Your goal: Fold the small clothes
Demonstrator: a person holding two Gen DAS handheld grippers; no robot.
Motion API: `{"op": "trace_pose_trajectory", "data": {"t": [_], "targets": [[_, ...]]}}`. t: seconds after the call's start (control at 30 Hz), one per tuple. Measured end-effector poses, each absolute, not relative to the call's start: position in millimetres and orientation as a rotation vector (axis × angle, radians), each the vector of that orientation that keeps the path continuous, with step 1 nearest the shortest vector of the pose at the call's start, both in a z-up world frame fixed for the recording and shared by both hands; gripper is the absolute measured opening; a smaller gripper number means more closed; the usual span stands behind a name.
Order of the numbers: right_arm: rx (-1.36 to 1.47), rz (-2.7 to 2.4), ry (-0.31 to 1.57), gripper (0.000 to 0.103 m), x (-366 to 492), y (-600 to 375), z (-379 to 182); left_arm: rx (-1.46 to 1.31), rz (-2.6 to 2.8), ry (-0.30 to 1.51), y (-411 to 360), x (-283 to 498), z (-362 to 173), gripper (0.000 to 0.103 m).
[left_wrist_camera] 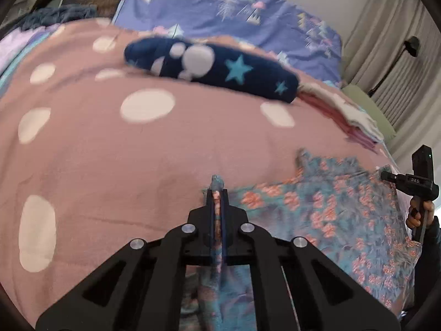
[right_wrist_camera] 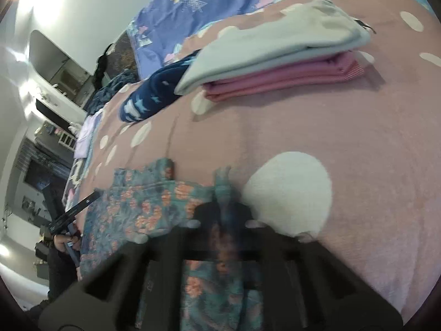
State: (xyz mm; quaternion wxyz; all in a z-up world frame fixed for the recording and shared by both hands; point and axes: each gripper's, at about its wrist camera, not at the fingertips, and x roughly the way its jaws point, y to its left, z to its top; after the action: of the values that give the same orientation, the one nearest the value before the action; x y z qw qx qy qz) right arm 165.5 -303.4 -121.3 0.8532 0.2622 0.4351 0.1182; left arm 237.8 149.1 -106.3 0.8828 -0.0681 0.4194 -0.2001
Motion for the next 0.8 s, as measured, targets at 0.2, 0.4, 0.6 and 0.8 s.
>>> {"op": "trace_pose_trajectory", "data": {"t": [0.2, 0.4, 0.6, 0.8], "targets": [[0.511, 0.283, 0.739, 0.003, 151, -302, -76, -0.122, -0.405, 0.700, 150, 223, -52, 0.003], [0.480, 0.171, 0.885, 0.025, 183, -296, -105, 0.008, -0.274, 0.852, 143, 253, -90, 0.014], [0.524, 0.136, 0.877, 0.027, 134, -321, -114, 0.154, -0.191, 0.863, 132, 217, -102, 0.027], [0.600, 0.147, 0.883, 0.022, 82, -353, -116, 0.213, -0.501, 0.765, 42, 131, -54, 0.037]]}}
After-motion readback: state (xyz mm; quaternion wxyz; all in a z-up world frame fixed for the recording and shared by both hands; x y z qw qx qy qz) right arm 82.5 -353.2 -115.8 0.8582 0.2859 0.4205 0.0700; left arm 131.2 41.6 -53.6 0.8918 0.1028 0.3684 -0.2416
